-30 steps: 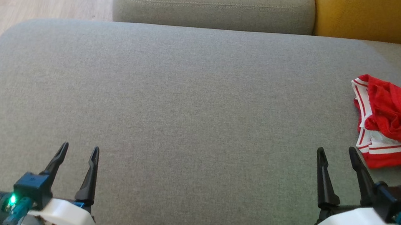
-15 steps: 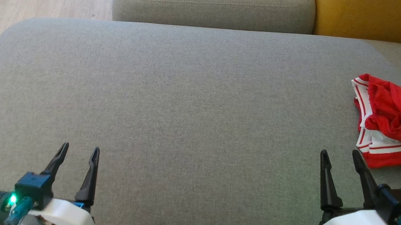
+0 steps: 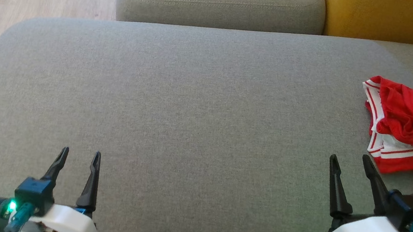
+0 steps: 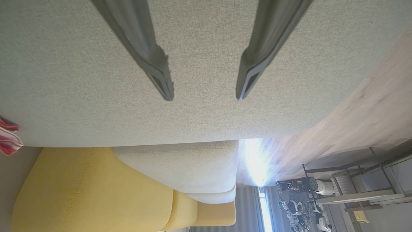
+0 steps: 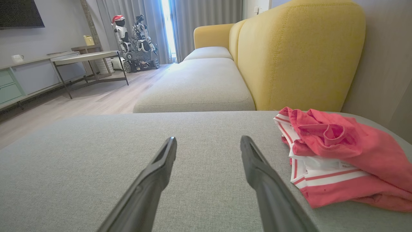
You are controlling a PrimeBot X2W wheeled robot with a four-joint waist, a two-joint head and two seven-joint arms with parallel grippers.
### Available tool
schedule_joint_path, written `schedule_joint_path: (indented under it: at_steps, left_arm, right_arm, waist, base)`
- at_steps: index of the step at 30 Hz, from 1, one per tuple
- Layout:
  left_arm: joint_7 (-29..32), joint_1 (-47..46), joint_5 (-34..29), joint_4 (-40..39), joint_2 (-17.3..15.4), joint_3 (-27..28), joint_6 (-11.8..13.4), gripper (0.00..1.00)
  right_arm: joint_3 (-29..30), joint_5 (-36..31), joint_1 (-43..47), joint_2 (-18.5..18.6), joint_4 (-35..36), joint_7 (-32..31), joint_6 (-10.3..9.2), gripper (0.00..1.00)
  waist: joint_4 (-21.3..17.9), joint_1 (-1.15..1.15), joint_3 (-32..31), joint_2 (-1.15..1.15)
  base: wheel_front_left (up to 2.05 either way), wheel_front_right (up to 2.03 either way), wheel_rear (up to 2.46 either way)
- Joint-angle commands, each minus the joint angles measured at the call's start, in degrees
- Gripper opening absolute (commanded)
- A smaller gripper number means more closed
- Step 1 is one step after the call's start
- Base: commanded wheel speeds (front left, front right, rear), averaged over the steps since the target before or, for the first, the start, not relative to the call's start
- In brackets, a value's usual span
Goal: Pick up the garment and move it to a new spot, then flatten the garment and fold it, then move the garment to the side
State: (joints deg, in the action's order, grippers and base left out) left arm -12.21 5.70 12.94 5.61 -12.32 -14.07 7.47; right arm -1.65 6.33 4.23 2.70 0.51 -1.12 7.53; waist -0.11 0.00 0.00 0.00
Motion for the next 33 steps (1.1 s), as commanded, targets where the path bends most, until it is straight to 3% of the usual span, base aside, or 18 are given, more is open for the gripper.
schedule_joint_path:
  at_steps: [1, 8, 9, 15, 33]
  left_arm:
    - [-0.4, -2.9, 0.5, -1.9, -1.1, 1.9, 0.3, 1.0]
    - [-0.4, -2.9, 0.6, -1.9, -1.2, 1.7, 0.7, 1.0]
    - [0.0, 0.0, 0.4, 0.0, -0.1, -0.1, 0.4, 0.0]
    - [0.1, 0.9, 1.2, 3.1, 0.9, -0.3, 0.2, 0.0]
    - [2.4, -1.0, 13.2, 4.1, 1.7, 2.1, -2.0, 0.0]
  right_arm:
    - [-1.5, -0.1, -2.1, 0.2, 1.9, -0.2, -0.04, 1.0]
    - [-1.8, 0.0, -2.2, 0.2, 1.8, -0.2, -0.04, 1.0]
    - [-0.3, 0.1, 0.0, 0.0, -0.1, 0.0, 0.0, 0.0]
    - [-0.4, 1.0, 0.7, 0.0, -3.6, 0.1, 0.0, 0.0]
    - [-0.1, 14.2, -0.9, 0.7, -5.2, 0.0, -0.01, 0.0]
  waist:
    - [0.0, 0.0, 0.0, 0.0]
    - [-0.1, 0.0, 0.0, 0.0]
    - [-0.1, 0.0, 0.0, 0.0]
    - [-0.1, 0.0, 0.0, 0.0]
    - [0.0, 0.0, 0.0, 0.0]
  base:
    - [0.0, 0.0, 0.0]
    - [0.0, 0.0, 0.0]
    - [0.0, 0.0, 0.0]
    - [0.0, 0.0, 0.0]
    - [0.0, 0.0, 0.0]
